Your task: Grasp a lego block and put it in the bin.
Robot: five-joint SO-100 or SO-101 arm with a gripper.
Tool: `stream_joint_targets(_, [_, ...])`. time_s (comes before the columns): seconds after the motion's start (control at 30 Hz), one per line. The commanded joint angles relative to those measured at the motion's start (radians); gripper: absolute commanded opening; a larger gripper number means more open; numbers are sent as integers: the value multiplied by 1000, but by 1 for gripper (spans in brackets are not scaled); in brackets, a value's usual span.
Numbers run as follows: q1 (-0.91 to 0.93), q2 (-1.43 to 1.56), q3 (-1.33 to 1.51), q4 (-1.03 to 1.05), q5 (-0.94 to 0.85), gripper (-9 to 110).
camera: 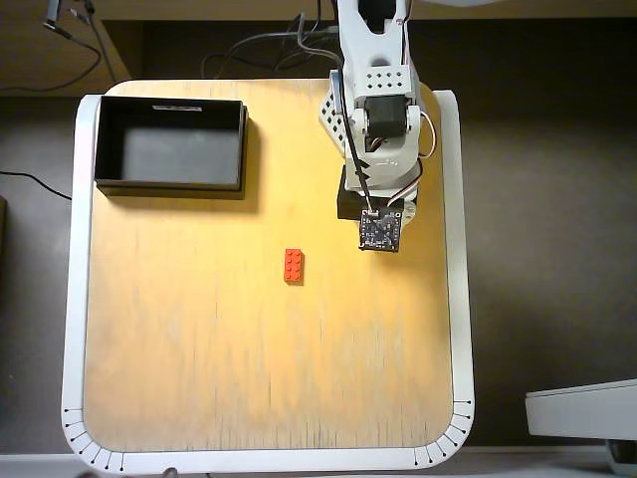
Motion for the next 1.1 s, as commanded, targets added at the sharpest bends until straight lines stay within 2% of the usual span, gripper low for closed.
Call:
stream_joint_targets(0.0, [-20,89,158,5,-2,0])
stream_joint_targets(0.77, [-20,87,158,5,-6,0])
stream_joint_targets(0.87, [-20,84,158,5,121,0])
stream_joint_targets(1.07, [-6,-2,152,-86,212,0])
